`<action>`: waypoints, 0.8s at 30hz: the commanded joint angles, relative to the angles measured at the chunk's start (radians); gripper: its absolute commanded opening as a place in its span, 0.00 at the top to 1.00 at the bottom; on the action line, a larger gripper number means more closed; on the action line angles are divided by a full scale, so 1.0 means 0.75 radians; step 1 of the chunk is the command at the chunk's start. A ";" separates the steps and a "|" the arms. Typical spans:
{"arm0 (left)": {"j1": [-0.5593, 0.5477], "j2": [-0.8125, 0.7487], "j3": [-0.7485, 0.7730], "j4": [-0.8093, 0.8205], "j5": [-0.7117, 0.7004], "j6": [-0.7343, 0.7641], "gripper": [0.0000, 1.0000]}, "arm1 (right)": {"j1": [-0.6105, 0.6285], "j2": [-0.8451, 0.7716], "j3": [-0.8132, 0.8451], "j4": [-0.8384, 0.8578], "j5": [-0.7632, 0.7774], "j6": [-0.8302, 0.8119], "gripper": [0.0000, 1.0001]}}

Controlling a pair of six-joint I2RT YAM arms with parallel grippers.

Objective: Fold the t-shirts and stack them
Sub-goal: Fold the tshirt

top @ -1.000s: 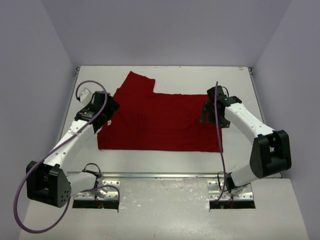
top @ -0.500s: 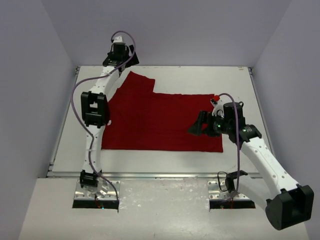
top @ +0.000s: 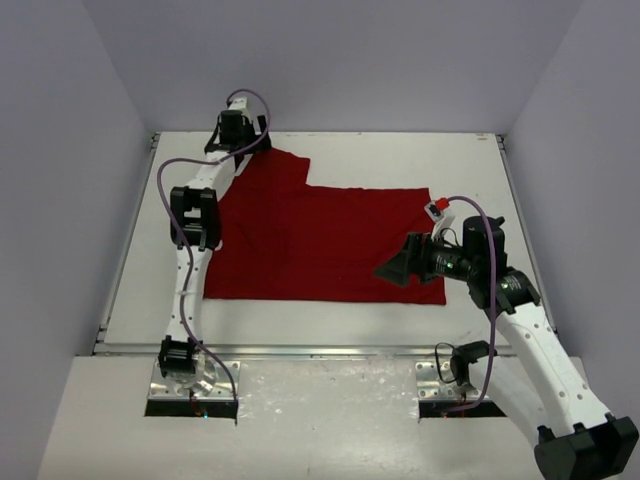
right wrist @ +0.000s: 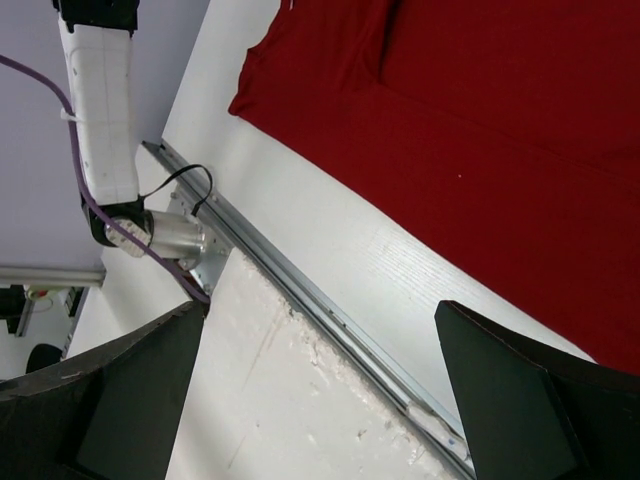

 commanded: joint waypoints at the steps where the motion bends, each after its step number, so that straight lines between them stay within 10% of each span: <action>1: -0.012 0.022 0.058 0.099 0.076 0.025 0.09 | 0.005 -0.002 0.051 0.017 -0.017 -0.004 0.01; 5: -0.016 0.067 0.098 0.082 0.096 0.025 0.15 | 0.007 0.003 0.066 0.006 -0.013 -0.012 0.01; 21: -0.032 0.069 0.091 0.087 0.057 0.017 1.00 | 0.005 -0.016 0.086 0.004 0.022 -0.037 0.01; 24: -0.038 -0.004 0.032 0.146 0.057 -0.005 1.00 | 0.005 0.013 0.068 0.035 0.046 -0.037 0.01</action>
